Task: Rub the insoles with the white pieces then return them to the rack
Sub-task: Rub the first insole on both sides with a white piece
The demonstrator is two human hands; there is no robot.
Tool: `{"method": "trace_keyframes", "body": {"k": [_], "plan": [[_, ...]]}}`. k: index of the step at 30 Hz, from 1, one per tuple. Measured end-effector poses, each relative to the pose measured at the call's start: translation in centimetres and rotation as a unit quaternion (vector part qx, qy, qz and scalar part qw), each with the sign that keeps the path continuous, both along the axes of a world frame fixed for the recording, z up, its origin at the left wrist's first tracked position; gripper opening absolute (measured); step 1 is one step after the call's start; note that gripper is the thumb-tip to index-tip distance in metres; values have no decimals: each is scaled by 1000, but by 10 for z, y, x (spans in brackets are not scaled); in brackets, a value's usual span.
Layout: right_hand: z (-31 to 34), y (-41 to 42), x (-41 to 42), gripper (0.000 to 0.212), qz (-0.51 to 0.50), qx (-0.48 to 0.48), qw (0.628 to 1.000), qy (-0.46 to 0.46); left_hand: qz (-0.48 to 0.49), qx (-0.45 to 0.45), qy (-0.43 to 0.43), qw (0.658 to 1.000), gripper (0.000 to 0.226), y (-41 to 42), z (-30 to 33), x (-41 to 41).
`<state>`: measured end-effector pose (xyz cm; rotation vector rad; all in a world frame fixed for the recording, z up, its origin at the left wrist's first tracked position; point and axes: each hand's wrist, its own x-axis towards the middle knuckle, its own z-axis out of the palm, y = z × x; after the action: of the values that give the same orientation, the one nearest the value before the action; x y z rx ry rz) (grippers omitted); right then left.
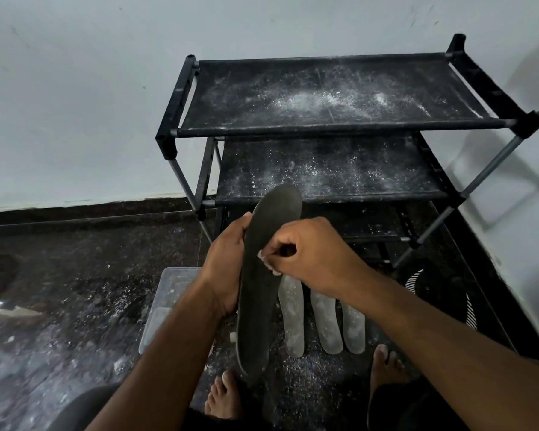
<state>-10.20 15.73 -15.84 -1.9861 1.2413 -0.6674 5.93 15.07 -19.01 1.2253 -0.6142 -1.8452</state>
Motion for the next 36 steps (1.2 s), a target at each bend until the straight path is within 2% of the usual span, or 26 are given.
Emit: {"method": "trace_keyframes", "body": {"k": [4,8,10,13,14,16,19,22,24,26,29,31,33,34,36], "plan": [[-3,-6,-1,5,-68,-83,994,28,16,5,23,1000,55,-2,1,-2],[3,9,6,4,33,7,999,-23,19,14,-9,1000,63,-2,-1,1],[2,4,3,3,12,-2,1000,-27,20,11,-1,1000,58,-2,-1,1],[-1,-4,0,5,-66,-78,995,16,14,12,36,999,43,-3,-2,-2],[0,-3,1,5,-63,-83,994,21,12,9,38,999,40,-4,-3,-2],[2,6,6,5,-2,-30,1000,1,12,11,10,1000,42,-4,-3,-1],[6,10,6,3,56,28,998,-21,26,11,-7,1000,63,-3,-4,3],[4,-2,-1,7,-24,-63,997,40,27,5,19,999,66,-5,-3,2],[3,-4,-1,8,-45,-108,989,95,15,-1,24,1000,56,-5,-3,0],[4,3,3,9,5,-69,993,93,5,-8,4,1000,41,-5,-5,1],[7,7,3,5,38,9,999,27,13,-12,-28,999,49,-4,-6,4],[5,-1,-2,4,-14,-44,997,56,25,-13,-7,1000,61,-4,-4,3],[4,-5,-4,6,-46,-98,989,97,39,-7,-2,999,59,-4,-2,0],[3,-3,-3,8,-33,-102,989,103,34,-6,-6,999,54,-4,0,0],[3,4,4,9,23,-78,992,93,13,-4,-6,1000,57,-2,0,-1]]}}
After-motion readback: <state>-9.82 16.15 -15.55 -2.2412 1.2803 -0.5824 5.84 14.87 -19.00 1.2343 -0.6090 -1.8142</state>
